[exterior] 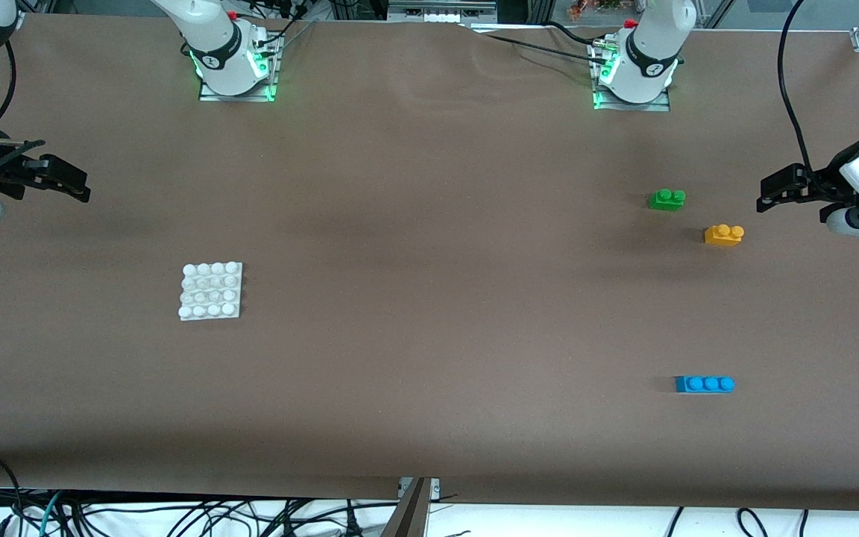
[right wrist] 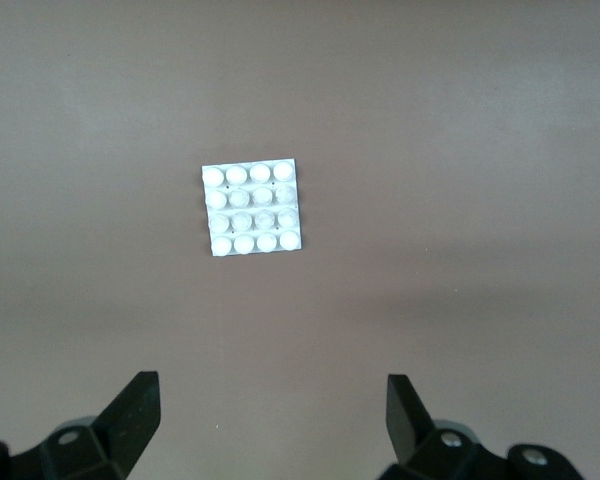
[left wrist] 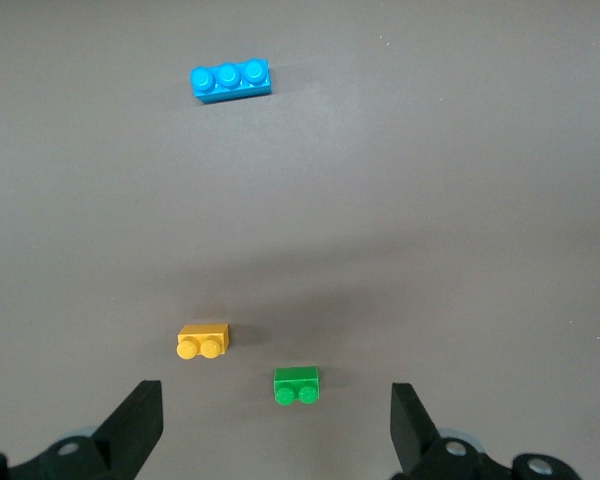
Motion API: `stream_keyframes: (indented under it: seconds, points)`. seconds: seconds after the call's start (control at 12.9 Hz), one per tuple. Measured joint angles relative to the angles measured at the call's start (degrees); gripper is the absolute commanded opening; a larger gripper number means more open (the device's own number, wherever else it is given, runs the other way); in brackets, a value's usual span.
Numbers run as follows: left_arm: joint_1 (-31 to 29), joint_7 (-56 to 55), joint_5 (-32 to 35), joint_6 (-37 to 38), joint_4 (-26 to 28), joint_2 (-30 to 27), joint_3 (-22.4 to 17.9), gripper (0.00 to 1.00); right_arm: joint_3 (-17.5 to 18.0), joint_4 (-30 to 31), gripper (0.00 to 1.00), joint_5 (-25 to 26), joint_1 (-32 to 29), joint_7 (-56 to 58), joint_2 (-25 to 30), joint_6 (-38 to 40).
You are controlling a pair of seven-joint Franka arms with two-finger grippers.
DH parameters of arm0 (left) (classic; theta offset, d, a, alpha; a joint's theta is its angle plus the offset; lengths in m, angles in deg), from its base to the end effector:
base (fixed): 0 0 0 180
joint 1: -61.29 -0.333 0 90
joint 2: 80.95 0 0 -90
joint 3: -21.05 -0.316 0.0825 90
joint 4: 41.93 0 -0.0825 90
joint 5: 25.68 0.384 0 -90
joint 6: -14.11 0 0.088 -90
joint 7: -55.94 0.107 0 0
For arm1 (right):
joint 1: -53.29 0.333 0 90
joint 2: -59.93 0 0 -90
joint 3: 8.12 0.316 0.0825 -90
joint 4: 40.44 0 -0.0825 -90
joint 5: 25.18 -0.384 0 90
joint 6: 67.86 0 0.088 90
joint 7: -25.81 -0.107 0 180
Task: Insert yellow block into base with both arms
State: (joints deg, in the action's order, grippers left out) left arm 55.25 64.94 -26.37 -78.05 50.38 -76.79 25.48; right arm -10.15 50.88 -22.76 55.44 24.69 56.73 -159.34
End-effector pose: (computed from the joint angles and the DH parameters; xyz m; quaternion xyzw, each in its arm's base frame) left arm 0.5755 0.0164 0.5677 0.9972 -0.0639 -0.0365 0.0122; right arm 0.5715 -0.0027 0.5845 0.9994 -0.0076 -0.0263 0.0224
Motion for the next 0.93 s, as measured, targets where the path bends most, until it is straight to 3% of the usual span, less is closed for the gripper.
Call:
stream_keyframes:
  seconds: [0.93]
  points:
    - [-0.81,4.72,0.00,-0.07,-3.34,3.69,-0.74,1.00,0.01,0.08,1.00,-0.01,0.01,0.00,0.00,0.07]
